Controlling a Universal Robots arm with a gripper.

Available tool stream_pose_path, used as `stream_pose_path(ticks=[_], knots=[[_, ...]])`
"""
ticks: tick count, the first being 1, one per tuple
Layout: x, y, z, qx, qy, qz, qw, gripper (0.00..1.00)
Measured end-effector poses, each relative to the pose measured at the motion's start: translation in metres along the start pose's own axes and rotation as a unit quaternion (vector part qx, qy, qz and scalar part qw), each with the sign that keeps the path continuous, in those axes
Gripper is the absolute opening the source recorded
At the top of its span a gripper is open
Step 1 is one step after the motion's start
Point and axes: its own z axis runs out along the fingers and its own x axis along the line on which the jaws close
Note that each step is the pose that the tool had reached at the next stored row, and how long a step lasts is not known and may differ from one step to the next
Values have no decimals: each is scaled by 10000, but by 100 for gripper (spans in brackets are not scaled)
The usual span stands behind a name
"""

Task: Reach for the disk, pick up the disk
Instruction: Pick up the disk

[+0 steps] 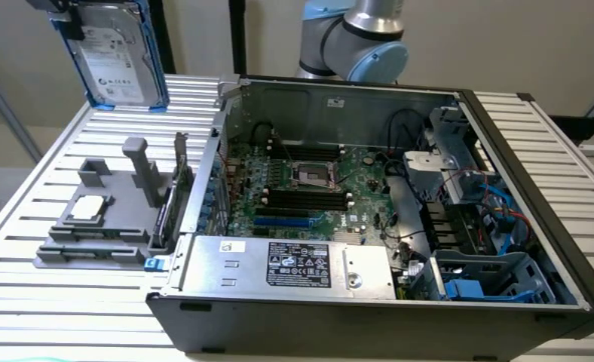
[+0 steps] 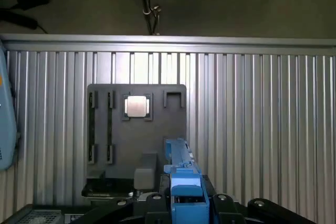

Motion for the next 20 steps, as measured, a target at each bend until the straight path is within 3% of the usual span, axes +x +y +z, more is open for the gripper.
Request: stream_pose_path(ticks=[13, 20], knots=[[40, -578, -595, -85, -5, 2, 10000, 33], [94, -897, -714, -163, -5, 5, 9999, 33]])
